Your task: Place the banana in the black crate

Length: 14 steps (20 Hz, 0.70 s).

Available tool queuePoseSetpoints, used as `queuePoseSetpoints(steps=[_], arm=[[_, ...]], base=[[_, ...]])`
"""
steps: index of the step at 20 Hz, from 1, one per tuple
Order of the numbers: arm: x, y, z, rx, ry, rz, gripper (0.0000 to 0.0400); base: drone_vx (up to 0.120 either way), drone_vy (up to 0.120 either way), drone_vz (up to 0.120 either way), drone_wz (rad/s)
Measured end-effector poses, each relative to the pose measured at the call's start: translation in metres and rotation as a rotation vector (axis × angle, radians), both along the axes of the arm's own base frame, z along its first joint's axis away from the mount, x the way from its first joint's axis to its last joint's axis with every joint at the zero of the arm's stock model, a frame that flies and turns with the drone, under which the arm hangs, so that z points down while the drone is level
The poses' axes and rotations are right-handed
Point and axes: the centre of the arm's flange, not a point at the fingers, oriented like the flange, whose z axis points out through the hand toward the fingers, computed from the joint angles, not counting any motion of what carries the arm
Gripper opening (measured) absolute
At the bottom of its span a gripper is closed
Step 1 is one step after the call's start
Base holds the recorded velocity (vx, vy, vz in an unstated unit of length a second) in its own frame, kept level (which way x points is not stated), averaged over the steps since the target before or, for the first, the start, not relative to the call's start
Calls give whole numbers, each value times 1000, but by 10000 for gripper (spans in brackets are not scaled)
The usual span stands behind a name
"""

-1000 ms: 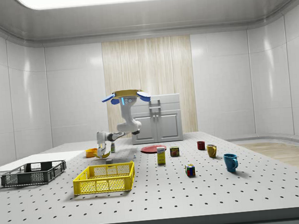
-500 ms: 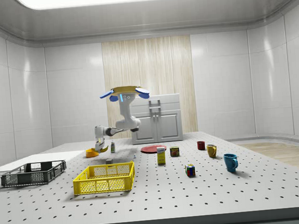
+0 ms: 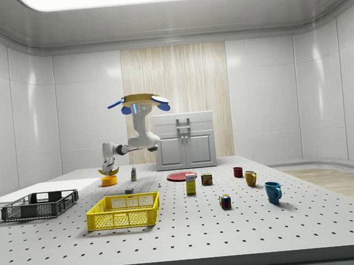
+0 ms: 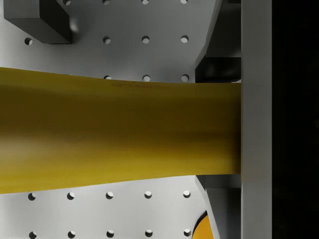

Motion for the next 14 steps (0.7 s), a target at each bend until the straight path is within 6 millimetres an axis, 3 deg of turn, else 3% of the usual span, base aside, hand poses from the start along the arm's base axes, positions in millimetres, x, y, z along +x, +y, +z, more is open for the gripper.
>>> queuePoseSetpoints(steps=[9,14], arm=[[0,0,-1,0,0,0,199],[0,0,-1,0,0,0,199]], base=[[120,120,0,0],[120,120,72,0]])
